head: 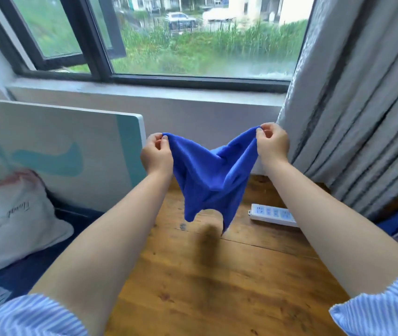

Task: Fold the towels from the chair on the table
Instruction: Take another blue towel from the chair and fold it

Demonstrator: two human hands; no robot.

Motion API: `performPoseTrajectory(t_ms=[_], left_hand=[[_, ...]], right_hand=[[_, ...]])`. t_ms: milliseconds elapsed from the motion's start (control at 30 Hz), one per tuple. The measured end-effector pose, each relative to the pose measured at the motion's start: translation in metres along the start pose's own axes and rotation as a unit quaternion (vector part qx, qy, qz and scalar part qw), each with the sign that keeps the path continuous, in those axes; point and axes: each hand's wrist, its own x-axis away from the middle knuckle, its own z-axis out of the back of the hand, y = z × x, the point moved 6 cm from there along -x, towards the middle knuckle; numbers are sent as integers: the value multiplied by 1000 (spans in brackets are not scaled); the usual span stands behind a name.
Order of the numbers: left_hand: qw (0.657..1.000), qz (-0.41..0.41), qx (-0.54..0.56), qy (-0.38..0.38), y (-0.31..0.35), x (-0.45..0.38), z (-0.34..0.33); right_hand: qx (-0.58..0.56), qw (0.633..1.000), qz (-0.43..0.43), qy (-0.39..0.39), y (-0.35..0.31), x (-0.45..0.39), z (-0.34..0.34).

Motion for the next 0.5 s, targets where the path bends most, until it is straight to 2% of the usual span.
performPoseTrajectory(t_ms=[100,233,300,367,500], left_hand=[[999,0,2,43,4,-12,14],[996,77,-10,44,-34,-12,32],[992,119,-41,0,-65,-6,35],[981,148,-107,-60,-101,10,36],[935,192,-235,-184,-160,52,34]], right_hand=[[-85,996,-15,21,-4,-10,14],[-134,986,-97,9,34,11,17],[-109,982,-152,-26,65,31,13],[-32,969,-226,-90,107,58,3],[98,930,-321,-148,179,113,-5]])
